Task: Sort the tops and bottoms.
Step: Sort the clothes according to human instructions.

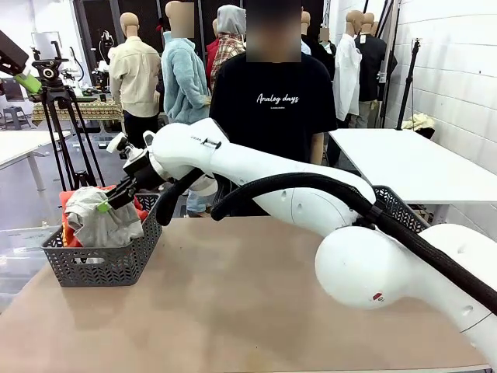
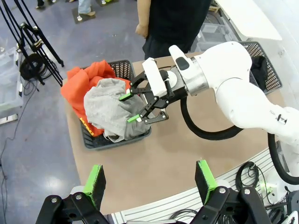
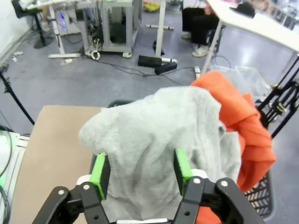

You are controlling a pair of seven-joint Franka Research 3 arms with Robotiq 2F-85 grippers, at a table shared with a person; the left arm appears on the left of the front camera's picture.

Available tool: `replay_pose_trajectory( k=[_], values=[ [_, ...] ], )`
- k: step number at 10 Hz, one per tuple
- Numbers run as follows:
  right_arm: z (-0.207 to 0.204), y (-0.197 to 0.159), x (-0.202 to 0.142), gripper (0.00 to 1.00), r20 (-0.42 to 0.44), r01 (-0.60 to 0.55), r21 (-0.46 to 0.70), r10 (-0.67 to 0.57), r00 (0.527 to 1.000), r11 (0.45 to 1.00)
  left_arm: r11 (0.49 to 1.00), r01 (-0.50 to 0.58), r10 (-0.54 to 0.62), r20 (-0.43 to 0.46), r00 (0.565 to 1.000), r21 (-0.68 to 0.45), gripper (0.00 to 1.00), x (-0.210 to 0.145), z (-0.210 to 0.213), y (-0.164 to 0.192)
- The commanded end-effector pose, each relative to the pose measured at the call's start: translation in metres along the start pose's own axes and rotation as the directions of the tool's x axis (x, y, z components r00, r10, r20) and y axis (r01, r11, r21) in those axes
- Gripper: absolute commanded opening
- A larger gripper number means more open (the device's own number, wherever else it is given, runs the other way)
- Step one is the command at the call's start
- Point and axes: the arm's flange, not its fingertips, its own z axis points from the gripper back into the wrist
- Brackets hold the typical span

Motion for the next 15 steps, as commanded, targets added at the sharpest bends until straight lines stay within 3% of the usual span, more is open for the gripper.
replay_pose_trajectory(
  k=[1,5,8,9,15],
  values=[
    [-0.022,-0.046,0.041,1.0,0.006,-0.06,-0.011,0.06,0.998,0.998,1.0,0.003,-0.003,0.0,1.0,-0.005,1.0,0.002,0.002,0.0],
    [-0.004,-0.04,0.049,1.0,-0.031,-0.082,-0.06,0.081,0.996,0.995,1.0,0.003,-0.003,0.0,1.0,-0.005,1.0,0.002,0.002,0.0],
    [0.005,-0.06,0.033,1.0,-0.092,0.011,-0.154,-0.025,0.995,0.988,1.0,0.003,-0.003,0.0,1.0,-0.005,1.0,0.002,0.002,0.0],
    [0.026,-0.009,0.019,1.0,-0.045,-0.067,-0.083,0.063,0.997,0.994,1.0,0.003,-0.003,0.0,1.0,-0.005,1.0,0.002,0.002,0.0],
    [0.026,-0.009,0.019,1.0,-0.045,-0.067,-0.083,0.063,0.997,0.994,1.0,0.003,-0.003,0.0,1.0,-0.005,1.0,0.002,0.002,0.0]
  ],
)
